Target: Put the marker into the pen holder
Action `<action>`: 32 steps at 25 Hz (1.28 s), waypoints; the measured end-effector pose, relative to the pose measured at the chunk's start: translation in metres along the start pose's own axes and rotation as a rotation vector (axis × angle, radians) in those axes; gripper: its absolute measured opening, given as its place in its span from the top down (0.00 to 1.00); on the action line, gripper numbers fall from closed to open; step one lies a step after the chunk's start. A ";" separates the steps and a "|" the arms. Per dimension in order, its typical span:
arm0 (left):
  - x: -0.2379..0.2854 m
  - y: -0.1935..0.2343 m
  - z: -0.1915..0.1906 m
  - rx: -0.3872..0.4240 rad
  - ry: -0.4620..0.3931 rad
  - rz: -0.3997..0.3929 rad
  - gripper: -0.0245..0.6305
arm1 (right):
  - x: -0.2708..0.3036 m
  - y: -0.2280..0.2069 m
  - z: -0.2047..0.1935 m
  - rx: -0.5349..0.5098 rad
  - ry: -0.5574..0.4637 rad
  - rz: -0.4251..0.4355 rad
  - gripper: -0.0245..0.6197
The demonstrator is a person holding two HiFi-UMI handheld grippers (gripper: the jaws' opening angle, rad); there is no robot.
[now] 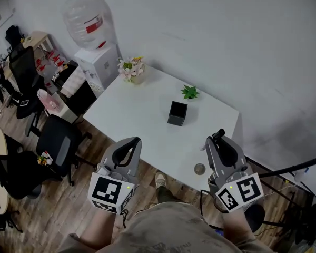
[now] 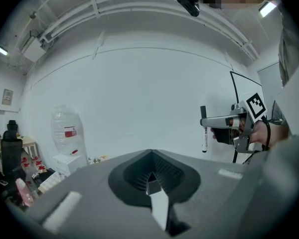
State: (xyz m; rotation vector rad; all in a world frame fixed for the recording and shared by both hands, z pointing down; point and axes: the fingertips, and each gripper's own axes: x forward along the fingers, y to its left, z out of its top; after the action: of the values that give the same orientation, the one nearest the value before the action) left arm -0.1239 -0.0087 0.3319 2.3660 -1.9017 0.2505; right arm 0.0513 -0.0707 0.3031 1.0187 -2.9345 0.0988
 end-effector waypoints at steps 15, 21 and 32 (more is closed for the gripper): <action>0.141 0.043 -0.010 -0.007 0.120 -0.062 0.96 | 0.118 -0.102 -0.034 0.108 0.042 -0.043 0.82; 0.175 0.053 -0.012 0.003 0.148 -0.100 0.96 | 0.141 -0.128 -0.049 0.138 0.060 -0.099 0.82; 0.232 0.074 -0.015 0.057 0.144 -0.292 0.96 | 0.179 -0.139 -0.074 0.155 0.091 -0.272 0.82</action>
State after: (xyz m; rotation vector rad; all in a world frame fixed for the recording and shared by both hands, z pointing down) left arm -0.1487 -0.2450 0.3879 2.5437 -1.4833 0.4402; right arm -0.0025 -0.2847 0.3934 1.3836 -2.7109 0.3580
